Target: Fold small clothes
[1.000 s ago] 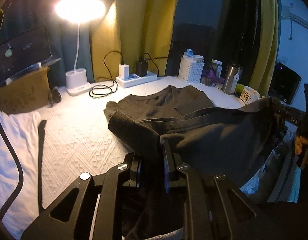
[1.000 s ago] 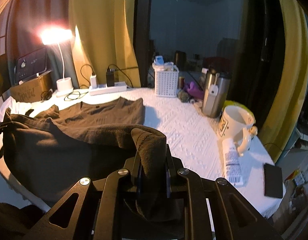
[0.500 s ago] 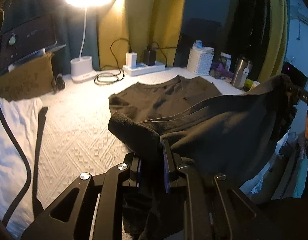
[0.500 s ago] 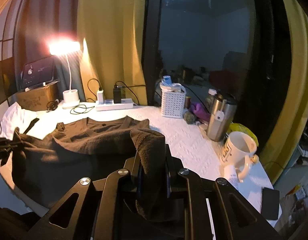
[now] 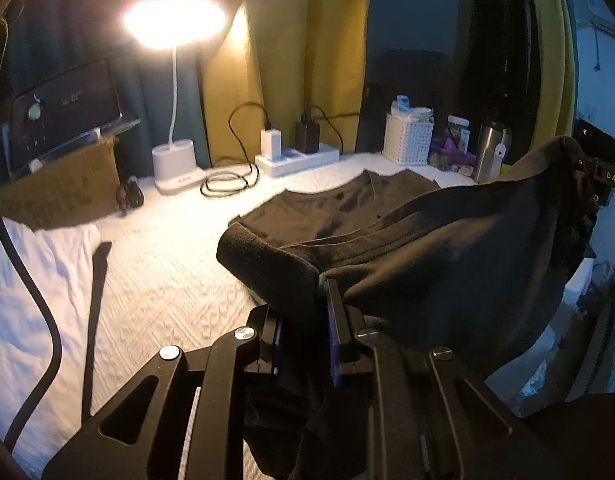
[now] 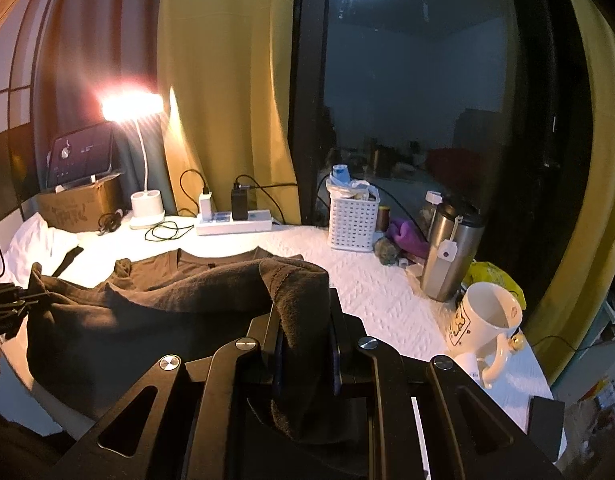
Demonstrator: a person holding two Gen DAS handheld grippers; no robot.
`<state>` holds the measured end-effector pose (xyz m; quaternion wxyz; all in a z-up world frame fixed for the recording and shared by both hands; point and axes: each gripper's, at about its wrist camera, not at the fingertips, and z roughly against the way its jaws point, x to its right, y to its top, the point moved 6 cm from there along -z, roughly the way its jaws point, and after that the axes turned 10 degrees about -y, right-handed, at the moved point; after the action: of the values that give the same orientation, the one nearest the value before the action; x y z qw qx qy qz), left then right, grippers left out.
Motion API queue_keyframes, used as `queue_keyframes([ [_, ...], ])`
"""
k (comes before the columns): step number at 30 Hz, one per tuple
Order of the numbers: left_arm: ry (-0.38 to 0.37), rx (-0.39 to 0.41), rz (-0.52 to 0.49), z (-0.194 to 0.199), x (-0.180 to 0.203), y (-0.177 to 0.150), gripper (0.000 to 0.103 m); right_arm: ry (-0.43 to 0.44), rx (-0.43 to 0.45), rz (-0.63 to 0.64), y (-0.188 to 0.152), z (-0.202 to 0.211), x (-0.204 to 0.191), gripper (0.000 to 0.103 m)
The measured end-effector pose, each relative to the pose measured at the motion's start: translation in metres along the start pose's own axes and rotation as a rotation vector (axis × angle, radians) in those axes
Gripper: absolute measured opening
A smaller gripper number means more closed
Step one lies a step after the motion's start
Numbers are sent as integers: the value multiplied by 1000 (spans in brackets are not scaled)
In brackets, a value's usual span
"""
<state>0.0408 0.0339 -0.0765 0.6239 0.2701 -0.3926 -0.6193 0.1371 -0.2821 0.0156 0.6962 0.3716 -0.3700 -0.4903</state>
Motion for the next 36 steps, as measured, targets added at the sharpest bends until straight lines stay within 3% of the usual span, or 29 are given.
queue_keyframes([
  [7,9,-25,71,-21,-16,-6,14,18,-14,6,0,-11,-2,17],
  [16,47,82,6,0,-5,25,13,5,0,-1,10,-17,7,17],
  [22,34,98,9,-2,-11,38,16,5,-3,-1,18,-33,12,17],
  [24,24,80,20,-9,-16,36,16,3,-9,6,21,-41,10,17],
  [26,0,16,41,-22,-21,29,22,6,-14,14,22,-46,8,17],
  [28,-22,-25,90,-29,-30,18,43,10,-28,21,20,-53,5,17],
  [32,-40,-74,168,-39,-48,8,45,11,-70,23,9,-67,2,17],
  [36,-60,-124,169,-54,-56,6,45,16,-99,11,0,-74,1,17],
])
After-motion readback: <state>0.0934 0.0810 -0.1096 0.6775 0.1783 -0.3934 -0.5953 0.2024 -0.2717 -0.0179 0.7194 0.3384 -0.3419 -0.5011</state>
